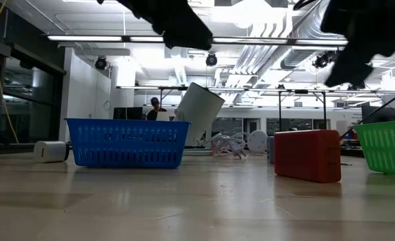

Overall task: Pick & Place Office items
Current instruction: Put the white charger adapter into the green bin

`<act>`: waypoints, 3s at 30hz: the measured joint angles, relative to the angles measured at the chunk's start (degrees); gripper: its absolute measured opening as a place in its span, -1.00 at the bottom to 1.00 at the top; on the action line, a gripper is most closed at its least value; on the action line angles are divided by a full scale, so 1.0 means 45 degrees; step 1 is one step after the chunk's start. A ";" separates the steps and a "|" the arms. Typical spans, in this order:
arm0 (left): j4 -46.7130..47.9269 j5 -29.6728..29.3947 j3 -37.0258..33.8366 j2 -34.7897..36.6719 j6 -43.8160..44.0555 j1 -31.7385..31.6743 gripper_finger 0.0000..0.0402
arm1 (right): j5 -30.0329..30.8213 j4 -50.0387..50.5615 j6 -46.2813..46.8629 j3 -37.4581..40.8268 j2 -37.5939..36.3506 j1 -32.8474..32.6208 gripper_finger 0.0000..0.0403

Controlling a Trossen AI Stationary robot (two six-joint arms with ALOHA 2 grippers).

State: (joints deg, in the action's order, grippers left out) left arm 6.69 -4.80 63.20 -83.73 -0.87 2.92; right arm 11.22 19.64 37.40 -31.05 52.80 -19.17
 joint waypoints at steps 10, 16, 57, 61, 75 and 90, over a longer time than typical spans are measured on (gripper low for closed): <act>0.2415 0.0005 0.0005 0.0636 0.1229 0.0000 0.08 | 0.0155 -0.1808 -0.3661 0.0000 -0.0005 0.2371 -0.24; 0.2766 0.0005 0.0005 0.0768 0.1295 0.0000 0.08 | 0.0132 -0.2389 -0.4030 0.0000 -0.0005 0.3016 -0.24; 0.6856 0.0102 0.0010 0.0778 0.3988 0.0000 0.08 | 0.0132 -0.2419 -0.3996 0.0000 0.0000 0.3120 -0.24; 0.7869 0.0099 0.0015 0.1012 0.5149 -0.0039 0.08 | 0.0132 -0.2419 -0.3996 0.0000 0.0003 0.3116 -0.24; 1.2180 -0.2109 -0.0189 0.1783 1.3676 0.1260 0.08 | 0.0132 -0.2458 -0.3996 0.0000 0.0005 0.3115 -0.24; 1.2907 -0.2735 -0.0623 0.0907 1.9807 0.4237 0.08 | 0.0132 -0.2502 -0.3996 0.0000 0.0005 0.3115 -0.24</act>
State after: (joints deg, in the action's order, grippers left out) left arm 64.77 -17.10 60.39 -79.65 88.26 21.99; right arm 11.81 8.38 19.42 -31.05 52.82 -5.15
